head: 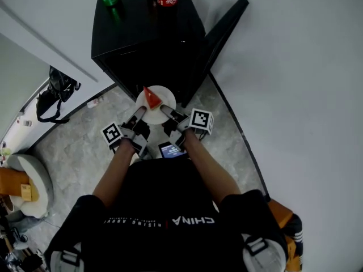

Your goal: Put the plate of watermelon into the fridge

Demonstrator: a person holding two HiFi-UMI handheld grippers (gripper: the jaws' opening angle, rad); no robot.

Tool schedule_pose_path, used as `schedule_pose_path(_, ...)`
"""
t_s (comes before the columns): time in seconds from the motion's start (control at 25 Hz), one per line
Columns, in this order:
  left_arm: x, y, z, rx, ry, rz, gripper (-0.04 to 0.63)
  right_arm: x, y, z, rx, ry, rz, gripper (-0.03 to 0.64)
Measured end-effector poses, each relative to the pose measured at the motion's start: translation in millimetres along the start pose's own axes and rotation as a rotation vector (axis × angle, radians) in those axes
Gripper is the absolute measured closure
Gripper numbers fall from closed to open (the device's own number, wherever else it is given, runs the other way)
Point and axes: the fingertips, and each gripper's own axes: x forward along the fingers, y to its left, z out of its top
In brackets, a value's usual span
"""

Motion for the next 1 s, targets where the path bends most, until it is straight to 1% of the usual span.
schedule_pose_path(0.12, 3, -5, -5, 0.021, 0.046, 0.033, 0.561, -7, 6, -1, 0.005, -0.039, -0.001, 0.595)
schedule_pose_path(0.24, 4, -6, -10, 0.017, 0.092, 0.051, 0.561, -14, 6, -2, 0.013, -0.086, -0.019, 0.595)
schedule_pose_path(0.36, 3, -1, -8, 0.01, 0.116, 0.059, 0.562, -13, 2, -5, 0.016, -0.107, -0.033, 0.595)
schedule_pose_path(0.56, 9, -1, -7, 0.013, 0.132, 0.051, 0.563, -13, 3, 0, 0.011, -0.121, -0.038, 0.595)
schedule_pose_path(0.68, 10, -5, -8, 0.011, 0.137, 0.035, 0.563, -14, 7, 2, -0.009, -0.123, -0.04, 0.595)
schedule_pose_path(1.0, 10, -2, -8, 0.005, 0.135, 0.047, 0.563, -15, 6, 2, 0.001, -0.111, -0.042, 0.595)
